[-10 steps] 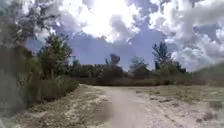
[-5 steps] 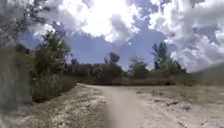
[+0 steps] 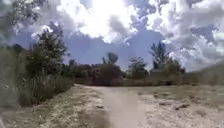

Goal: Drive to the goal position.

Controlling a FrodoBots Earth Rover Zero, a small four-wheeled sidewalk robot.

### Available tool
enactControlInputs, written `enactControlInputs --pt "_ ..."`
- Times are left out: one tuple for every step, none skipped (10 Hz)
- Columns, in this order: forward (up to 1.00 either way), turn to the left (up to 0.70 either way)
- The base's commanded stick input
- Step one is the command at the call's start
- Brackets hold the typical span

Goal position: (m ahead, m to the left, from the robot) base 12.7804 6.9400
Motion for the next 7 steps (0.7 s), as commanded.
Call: enactControlInputs --pt "0.7 0.0" --pt "0.7 0.0" --pt "0.7 0.0" --pt "0.7 0.0" --pt "0.7 0.0" --pt "0.7 0.0" --pt "0.7 0.0"
